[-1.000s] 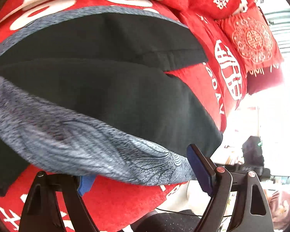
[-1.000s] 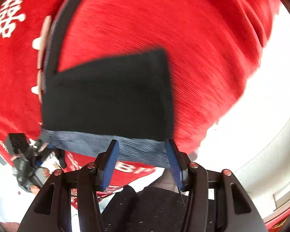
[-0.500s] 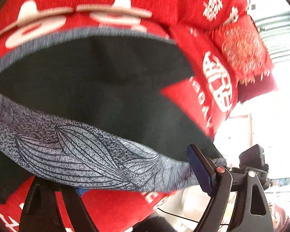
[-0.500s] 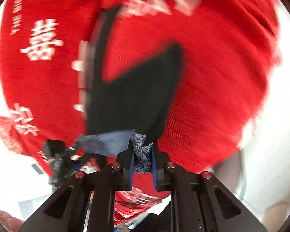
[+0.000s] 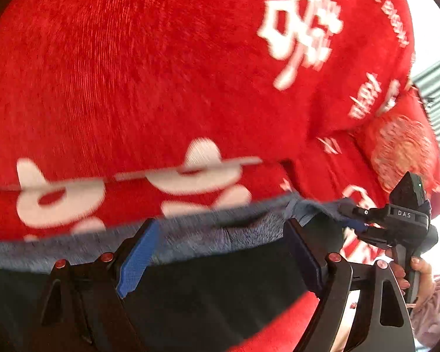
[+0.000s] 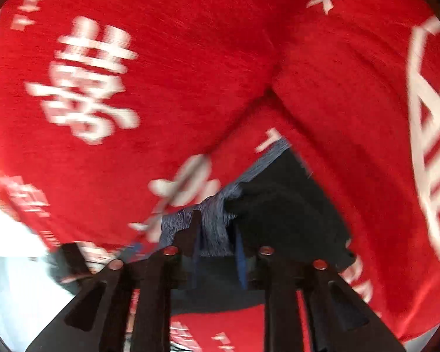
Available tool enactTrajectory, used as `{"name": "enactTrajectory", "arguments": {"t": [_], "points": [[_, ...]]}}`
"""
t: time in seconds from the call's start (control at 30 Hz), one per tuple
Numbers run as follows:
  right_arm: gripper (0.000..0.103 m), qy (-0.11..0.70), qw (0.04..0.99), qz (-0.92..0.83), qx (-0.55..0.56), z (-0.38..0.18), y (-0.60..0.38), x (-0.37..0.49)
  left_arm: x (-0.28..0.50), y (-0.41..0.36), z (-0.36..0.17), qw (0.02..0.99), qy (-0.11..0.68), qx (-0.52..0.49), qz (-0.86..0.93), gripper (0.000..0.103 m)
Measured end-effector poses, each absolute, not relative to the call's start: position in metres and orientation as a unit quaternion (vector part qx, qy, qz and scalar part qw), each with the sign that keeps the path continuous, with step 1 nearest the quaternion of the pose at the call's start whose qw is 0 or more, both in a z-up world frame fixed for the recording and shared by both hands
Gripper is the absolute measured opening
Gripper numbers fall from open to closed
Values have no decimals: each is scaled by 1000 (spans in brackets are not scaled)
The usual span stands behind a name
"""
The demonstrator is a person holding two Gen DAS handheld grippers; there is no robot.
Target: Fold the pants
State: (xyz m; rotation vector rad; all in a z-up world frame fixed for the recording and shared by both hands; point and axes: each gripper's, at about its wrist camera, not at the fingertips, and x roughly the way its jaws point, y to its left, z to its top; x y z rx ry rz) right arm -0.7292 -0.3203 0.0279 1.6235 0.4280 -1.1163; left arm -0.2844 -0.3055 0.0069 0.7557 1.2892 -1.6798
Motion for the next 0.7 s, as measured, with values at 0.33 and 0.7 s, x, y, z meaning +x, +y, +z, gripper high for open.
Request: {"name": "enactTrajectory", "arguments": {"t": [0.33,0.7], "points": [[56,153,474,-513,700,8,-239,-755,-247,-258,-21,491,524,370,-590,86],[6,157,478,-485,715,-24,-260,-751,-245,-236,-51,519,520,405,-544,86]]}}
